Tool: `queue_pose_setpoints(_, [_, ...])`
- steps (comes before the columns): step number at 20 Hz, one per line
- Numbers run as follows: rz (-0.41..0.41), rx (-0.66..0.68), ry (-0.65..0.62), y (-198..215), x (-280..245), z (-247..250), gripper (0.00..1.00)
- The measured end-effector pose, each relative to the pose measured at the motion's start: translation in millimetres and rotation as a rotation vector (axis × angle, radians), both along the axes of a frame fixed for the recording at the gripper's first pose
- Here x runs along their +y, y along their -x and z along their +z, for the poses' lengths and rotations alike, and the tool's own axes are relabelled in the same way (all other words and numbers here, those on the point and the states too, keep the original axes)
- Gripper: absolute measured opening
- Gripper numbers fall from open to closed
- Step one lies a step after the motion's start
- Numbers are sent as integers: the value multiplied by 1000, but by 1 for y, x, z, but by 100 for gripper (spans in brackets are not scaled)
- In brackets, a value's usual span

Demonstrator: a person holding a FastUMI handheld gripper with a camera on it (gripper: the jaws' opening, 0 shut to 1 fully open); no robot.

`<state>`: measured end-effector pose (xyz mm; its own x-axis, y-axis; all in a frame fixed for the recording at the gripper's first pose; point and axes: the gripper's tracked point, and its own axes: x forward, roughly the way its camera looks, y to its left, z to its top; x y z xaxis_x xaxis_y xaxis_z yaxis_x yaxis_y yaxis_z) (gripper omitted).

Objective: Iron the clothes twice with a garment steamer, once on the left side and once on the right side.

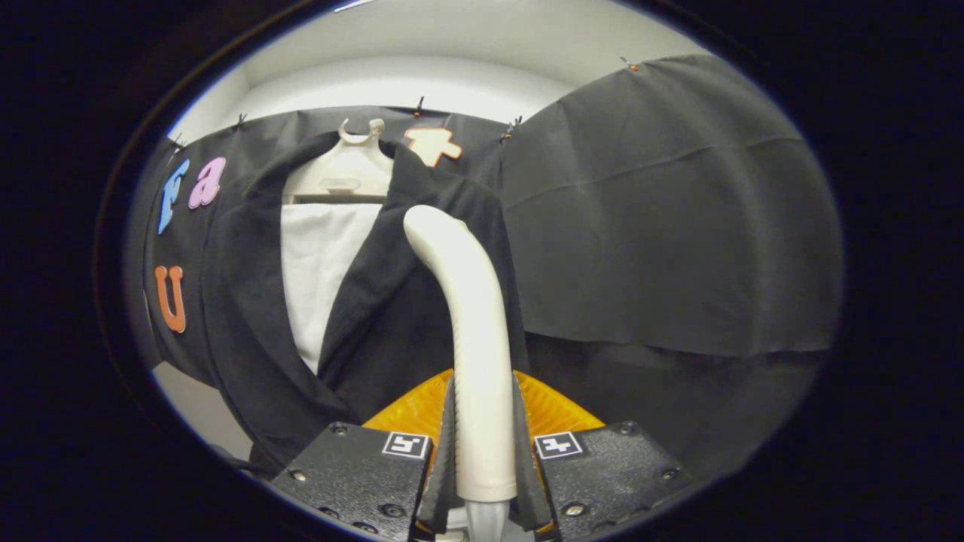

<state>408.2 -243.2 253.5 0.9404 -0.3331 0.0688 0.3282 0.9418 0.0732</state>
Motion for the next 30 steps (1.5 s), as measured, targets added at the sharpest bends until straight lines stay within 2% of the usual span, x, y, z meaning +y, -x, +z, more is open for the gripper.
queue_pose_setpoints(15, [9,93,89,11,23,-77,38])
queue_pose_setpoints(30, [-5,253,101,8,50,-178,38])
